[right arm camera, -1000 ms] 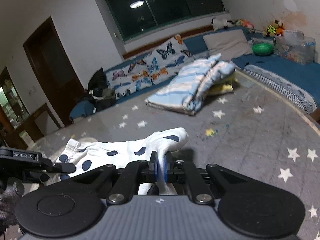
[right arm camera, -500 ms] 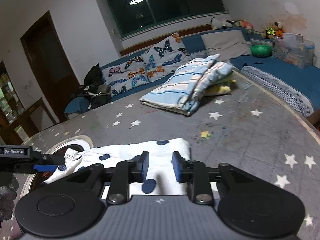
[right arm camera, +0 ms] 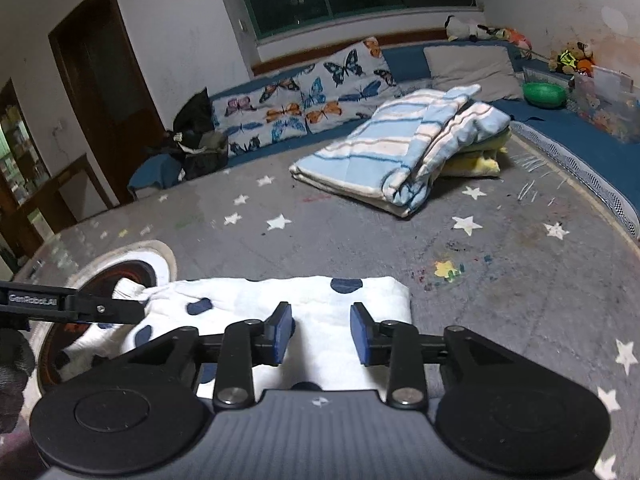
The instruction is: Fold clothes
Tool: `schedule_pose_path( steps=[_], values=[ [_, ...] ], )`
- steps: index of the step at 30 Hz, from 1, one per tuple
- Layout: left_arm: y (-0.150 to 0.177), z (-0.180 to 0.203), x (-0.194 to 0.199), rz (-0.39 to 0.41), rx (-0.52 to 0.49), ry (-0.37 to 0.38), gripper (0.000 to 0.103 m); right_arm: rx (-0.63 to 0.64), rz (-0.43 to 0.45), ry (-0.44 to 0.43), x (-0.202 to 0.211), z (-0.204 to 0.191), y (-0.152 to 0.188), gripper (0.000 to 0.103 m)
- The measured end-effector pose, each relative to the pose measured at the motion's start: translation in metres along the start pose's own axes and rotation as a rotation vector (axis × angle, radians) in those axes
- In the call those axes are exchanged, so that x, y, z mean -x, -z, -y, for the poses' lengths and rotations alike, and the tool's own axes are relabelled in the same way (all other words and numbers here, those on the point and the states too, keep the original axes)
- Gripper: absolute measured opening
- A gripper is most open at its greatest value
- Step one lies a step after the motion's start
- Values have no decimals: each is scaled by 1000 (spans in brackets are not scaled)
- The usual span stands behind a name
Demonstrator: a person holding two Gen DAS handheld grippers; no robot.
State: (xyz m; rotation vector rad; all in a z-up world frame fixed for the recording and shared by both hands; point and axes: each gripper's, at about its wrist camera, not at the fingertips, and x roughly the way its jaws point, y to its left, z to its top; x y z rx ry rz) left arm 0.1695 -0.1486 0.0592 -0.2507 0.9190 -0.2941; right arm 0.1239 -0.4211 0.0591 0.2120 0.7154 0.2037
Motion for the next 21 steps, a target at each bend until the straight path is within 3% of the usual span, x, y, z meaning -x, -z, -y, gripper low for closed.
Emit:
schedule_pose_path(
  steps=[4,8,10,12,21],
  values=[
    [2,-1,1,-2,-1,-1,67,-1,-22,7,-7,2,2,36],
    [7,1,8,11,-18,-8,75,0,-1,-5,4,-2,4,56],
    [9,2,11,17,-26,-12,78,7,5,-10,10,-6,6,56],
    [11,3,15,24,-34,-15,85,5,11,-16,17,-9,9,66],
    [23,7,29,47,-75,-31,89,45,11,-23,42,-27,34,79]
  ],
)
